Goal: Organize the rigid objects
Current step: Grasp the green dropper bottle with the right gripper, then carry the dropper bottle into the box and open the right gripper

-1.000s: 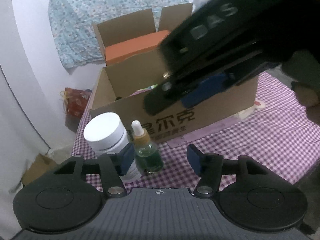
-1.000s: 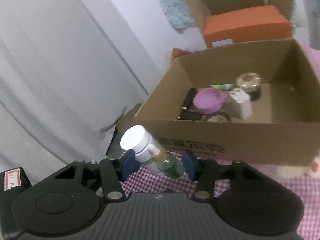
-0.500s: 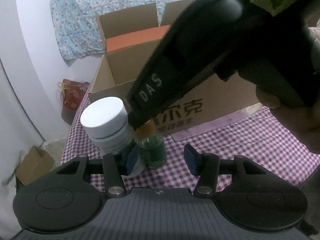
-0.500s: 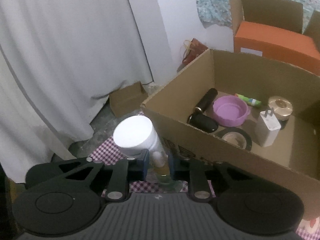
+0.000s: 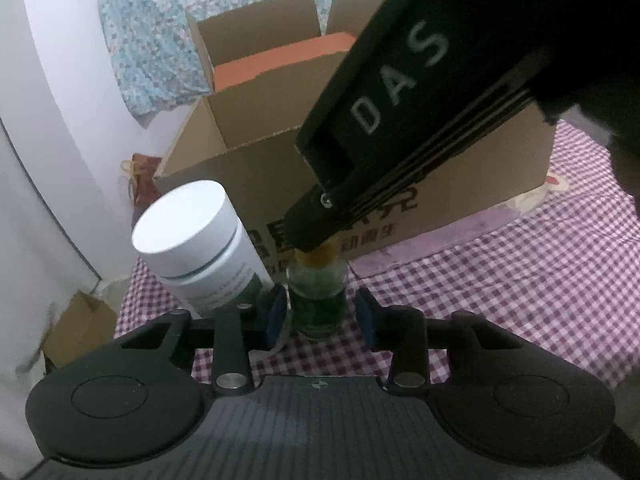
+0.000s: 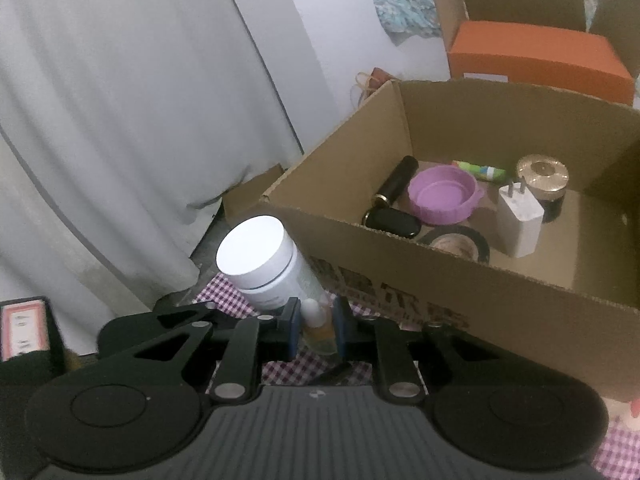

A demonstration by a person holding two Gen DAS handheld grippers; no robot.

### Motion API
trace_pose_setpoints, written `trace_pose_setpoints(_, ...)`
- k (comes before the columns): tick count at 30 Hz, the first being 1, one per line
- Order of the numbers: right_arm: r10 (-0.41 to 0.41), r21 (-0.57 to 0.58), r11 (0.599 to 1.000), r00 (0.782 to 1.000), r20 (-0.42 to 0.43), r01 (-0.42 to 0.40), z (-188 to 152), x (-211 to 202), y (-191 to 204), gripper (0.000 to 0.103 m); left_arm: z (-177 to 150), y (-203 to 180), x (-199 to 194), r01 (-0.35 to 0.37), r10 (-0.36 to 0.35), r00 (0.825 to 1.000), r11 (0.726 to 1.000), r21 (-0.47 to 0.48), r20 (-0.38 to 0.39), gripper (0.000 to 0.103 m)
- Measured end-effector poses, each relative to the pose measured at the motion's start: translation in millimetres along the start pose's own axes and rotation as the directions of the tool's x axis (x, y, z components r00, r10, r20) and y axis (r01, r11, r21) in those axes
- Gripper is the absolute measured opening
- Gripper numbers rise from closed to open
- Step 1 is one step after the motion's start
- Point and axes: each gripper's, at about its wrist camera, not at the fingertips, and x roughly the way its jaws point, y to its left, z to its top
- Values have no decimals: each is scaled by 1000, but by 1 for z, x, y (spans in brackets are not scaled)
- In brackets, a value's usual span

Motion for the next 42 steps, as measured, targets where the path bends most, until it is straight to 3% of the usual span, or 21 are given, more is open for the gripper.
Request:
trace_pose_setpoints(4,5,7,1000,1000,5,-5,0,1,-1,19,-1,2,2,-6,6,1000,1000,-10,1,31)
trace_pose_setpoints(10,-8,1,1000,1000,2,8,-3,-3,3,19,0,7,-5,47,-47,999,998,-45,-2,31)
trace_pose_setpoints(16,-12,-30,999,999,36,13,-4,-30,13,19,12,2,-32,73,-71,997,997,-41,38,31)
trace_pose_setpoints(22,-8,-82,996,989,151,21,8,-81,26,19,41,1,-70,97,-92,987,995,-36,135,31)
trace_pose_setpoints(28,-16,-112,992,958,288,50,32,-121,25,19,85,3,-77,144,-132,969,989,-41,207,31)
trace_pose_setpoints(34,-54,-56,996,953,297,74,65,-125,-14,19,122,-2,-37,244,-230,961,967,-75,155,31)
trace_pose_setpoints(42,-90,82,994,982,163,77,86,-78,-94,20,140,-17,47,307,-314,949,943,-132,-32,31)
